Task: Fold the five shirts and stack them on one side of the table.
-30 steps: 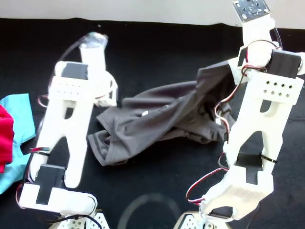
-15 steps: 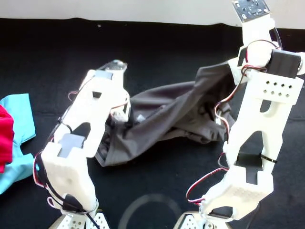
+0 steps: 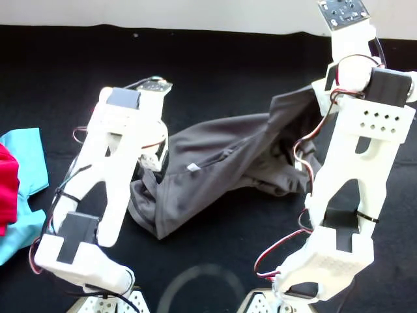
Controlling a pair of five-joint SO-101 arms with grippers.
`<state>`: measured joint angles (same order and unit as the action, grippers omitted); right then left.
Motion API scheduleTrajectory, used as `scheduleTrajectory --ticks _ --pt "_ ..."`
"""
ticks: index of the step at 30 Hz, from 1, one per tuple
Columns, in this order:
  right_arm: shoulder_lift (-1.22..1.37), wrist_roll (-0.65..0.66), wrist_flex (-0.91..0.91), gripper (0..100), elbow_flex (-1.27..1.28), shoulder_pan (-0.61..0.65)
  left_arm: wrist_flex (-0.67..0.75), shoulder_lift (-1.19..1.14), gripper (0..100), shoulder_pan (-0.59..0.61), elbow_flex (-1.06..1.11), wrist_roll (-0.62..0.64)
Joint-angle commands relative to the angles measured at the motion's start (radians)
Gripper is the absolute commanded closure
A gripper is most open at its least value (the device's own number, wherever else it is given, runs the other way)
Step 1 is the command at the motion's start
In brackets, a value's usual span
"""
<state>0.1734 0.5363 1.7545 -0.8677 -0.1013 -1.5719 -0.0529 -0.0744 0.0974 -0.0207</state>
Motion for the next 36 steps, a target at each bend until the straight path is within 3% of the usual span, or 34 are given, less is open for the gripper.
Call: scheduleTrajectory --ticks 1,7,11,19,27,31,36 --pt "-0.008 0.012 -0.004 99.3 -0.007 -0.004 0.135 0.048 85 -0.028 0.059 -0.003" --pt "-0.008 0.012 -0.004 99.3 -0.007 -0.004 0.381 0.048 85 -0.096 0.248 -0.006" --pt "-0.008 0.012 -0.002 99.3 -0.007 -0.004 0.466 0.041 85 -0.096 0.285 0.000" --pt "-0.008 0.012 -0.001 99.3 -0.007 -0.004 0.466 -0.153 85 -0.071 0.196 0.069" --pt "-0.008 0.012 -0.001 99.3 -0.007 -0.004 0.466 -0.170 86 -0.073 0.163 0.071" --pt "-0.008 0.012 -0.001 99.3 -0.007 -0.004 0.434 -0.165 100 -0.071 0.151 0.071" --pt "-0.007 0.012 -0.001 99.3 -0.001 -0.004 0.318 -0.073 99 -0.073 0.073 0.071"
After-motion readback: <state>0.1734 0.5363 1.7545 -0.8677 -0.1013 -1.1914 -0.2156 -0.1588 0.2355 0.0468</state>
